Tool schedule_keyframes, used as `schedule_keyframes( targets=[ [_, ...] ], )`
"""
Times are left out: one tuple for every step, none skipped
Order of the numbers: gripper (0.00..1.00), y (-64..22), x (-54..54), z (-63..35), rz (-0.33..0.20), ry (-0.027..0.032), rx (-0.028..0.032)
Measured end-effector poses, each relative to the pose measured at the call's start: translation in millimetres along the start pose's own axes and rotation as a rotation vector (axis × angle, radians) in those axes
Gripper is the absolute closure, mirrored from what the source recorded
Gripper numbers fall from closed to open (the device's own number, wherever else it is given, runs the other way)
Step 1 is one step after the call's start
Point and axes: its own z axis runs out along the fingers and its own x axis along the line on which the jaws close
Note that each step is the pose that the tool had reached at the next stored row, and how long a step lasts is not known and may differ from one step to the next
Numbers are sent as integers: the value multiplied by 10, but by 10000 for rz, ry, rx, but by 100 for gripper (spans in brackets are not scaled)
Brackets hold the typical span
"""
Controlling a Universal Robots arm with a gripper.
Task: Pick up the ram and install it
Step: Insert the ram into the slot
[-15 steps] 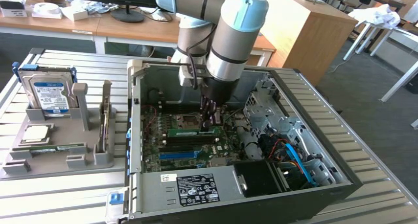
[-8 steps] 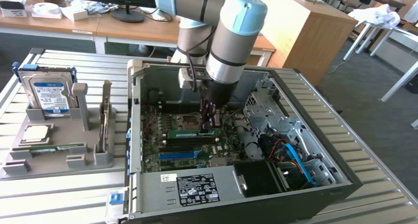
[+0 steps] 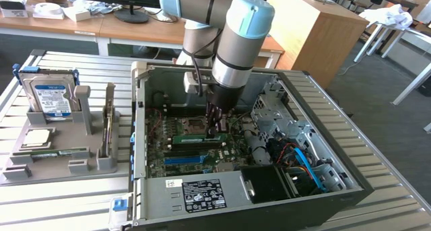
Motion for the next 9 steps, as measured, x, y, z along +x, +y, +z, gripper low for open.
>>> schedule_keyframes(
  targets=[
    [89, 0, 0, 8, 0, -1, 0],
    [89, 0, 0, 14, 0, 0, 0],
    [89, 0, 0, 17, 0, 2, -1],
    [89, 0, 1, 18, 0, 2, -1],
    [89, 0, 1, 18, 0, 3, -1],
    [89, 0, 1, 18, 0, 3, -1],
    [89, 0, 0, 19, 0, 2, -1],
    [89, 0, -1, 20, 1, 0, -1],
    [89, -1, -4, 24, 1, -3, 1]
  ],
)
